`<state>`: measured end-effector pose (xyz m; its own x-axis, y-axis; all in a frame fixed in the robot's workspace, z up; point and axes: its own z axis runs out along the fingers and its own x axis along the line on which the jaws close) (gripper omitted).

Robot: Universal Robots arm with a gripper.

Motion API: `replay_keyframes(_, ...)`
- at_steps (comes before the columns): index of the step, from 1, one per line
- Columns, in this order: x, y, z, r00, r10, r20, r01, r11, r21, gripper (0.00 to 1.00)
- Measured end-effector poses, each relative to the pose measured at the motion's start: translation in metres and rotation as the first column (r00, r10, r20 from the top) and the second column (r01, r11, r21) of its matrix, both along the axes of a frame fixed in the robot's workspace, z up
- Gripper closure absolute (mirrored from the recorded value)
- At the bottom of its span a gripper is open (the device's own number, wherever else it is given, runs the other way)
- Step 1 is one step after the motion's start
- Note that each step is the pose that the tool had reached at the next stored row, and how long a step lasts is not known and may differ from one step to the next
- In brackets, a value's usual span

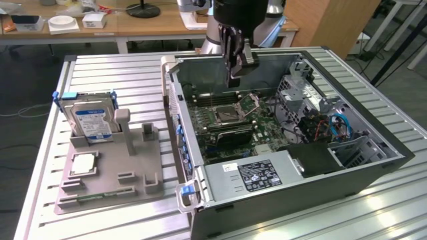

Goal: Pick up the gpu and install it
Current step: 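Press down on the gpu until it lock into place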

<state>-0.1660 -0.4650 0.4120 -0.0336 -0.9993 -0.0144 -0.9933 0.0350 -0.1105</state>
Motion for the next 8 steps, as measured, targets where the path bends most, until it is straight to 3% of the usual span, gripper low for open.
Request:
replay_keyframes(2,0.0019,-0.0007,-0.0001,0.9999,0.0,-0.0119,0.0,1.0,0.0013,0.89)
replay_keyframes(4,0.003,-0.0021,-0.0025,0.9999,0.0,-0.0127,0.0,1.0,0.0058,0.89)
replay_keyframes(8,0.0032,-0.0044,-0.0099,0.9999,0.0,-0.0127,0.0,1.0,0.0078,0.89)
